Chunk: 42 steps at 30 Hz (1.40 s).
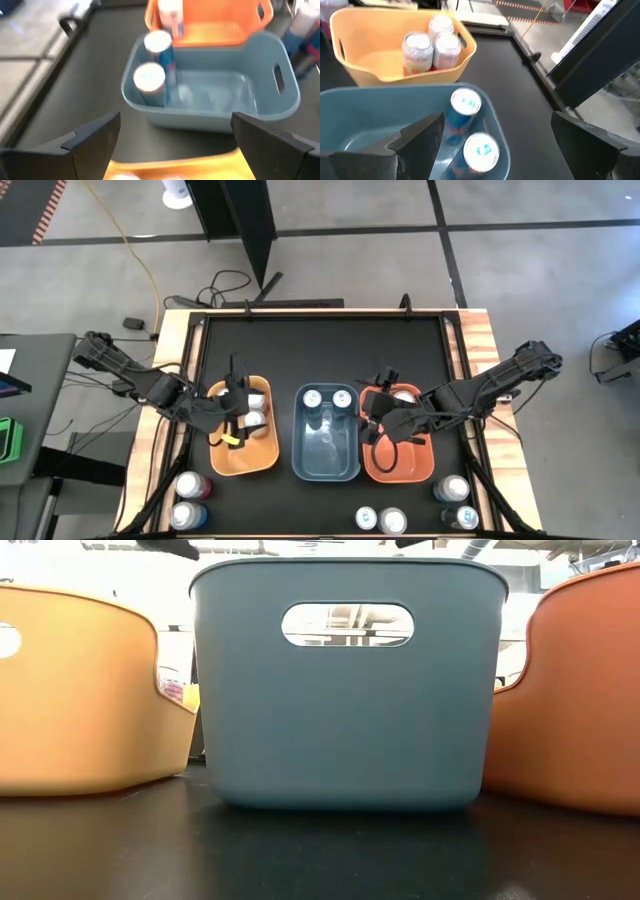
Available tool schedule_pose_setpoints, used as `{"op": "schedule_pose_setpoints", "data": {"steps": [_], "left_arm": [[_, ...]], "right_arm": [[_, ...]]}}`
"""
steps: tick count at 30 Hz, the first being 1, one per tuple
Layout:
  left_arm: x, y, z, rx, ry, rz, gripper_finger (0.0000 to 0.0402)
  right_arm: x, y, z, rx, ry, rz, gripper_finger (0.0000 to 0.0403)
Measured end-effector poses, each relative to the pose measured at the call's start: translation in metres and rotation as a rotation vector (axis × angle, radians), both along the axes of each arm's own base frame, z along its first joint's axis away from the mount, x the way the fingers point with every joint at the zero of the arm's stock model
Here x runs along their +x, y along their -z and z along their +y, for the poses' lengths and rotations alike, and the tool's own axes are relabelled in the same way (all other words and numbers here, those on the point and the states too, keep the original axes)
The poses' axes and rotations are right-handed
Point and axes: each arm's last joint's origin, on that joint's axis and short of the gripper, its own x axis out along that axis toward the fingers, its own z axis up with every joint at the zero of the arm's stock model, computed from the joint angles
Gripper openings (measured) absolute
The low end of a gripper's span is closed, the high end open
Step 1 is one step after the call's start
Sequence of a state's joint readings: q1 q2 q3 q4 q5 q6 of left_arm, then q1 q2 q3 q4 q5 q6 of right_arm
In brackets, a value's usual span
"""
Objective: Sort soda cans
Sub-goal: Put the left blue soda can into the blue bin
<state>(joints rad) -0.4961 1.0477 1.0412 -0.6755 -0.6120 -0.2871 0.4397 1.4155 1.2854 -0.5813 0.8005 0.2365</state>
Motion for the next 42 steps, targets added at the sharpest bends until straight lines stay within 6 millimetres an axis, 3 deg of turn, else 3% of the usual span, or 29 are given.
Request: {"op": "schedule_pose_setpoints", "data": {"steps": [7,18,23,30,36,42], "left_arm": [[0.008,-0.014,-0.004,0.078,0.046,-0.139,0.0375],[0.011,-0.018,-0.003,0.066,0.038,-0.176,0.0375],[0.020,-0.013,-0.007,0.039,0.014,-0.177,0.0375],[0.047,0.003,-0.022,0.015,0.015,-0.181,0.0375],[0.074,0.014,-0.043,-0.062,0.205,-0.219,0.0375],[0.102,0.035,-0.079,-0.022,0.487,-0.310,0.0375]], "right_arm": [[-0.018,0.012,0.011,0.260,-0.086,0.209,0.0383],[-0.049,-0.008,0.050,0.630,-0.210,0.390,0.0383],[-0.065,-0.014,0.074,0.689,-0.265,0.381,0.0383],[-0.073,-0.002,0.117,0.679,-0.392,0.378,0.0383],[-0.067,0.023,0.147,0.631,-0.434,0.397,0.0383],[-0.058,0.043,0.166,0.601,-0.451,0.401,0.0383]]}}
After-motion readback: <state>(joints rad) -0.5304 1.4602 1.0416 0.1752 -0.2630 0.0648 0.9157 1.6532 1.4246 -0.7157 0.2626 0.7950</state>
